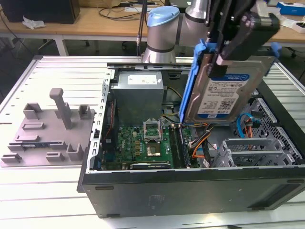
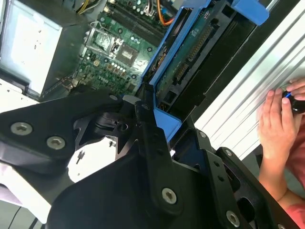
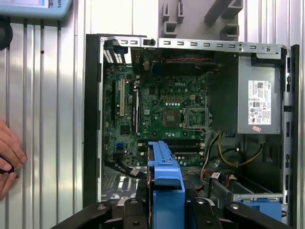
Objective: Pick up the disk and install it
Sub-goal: 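Insert the disk into the insertion slot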
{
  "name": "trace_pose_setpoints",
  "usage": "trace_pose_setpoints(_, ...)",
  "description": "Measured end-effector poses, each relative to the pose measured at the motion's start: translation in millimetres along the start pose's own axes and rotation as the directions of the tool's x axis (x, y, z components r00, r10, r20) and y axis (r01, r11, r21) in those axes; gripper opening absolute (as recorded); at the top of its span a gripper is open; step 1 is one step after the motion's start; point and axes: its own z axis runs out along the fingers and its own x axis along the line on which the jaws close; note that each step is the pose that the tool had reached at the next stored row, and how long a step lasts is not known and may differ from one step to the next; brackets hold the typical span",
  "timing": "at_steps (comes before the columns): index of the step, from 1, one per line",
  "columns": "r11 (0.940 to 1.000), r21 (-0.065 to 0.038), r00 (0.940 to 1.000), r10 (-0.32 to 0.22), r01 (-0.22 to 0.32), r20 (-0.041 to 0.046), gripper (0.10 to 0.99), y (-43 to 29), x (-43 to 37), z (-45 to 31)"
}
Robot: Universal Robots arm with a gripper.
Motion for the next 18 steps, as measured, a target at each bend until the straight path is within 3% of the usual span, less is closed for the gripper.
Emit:
trace_pose_setpoints(7,1.0,0.0,1.0,0.0,0.0,0.0,0.369,-29.1,15.1,-0.8)
trace_pose_setpoints(18,1.0,0.003,1.0,0.0,0.0,0.0001,0.369,-48.6,27.4,2.1)
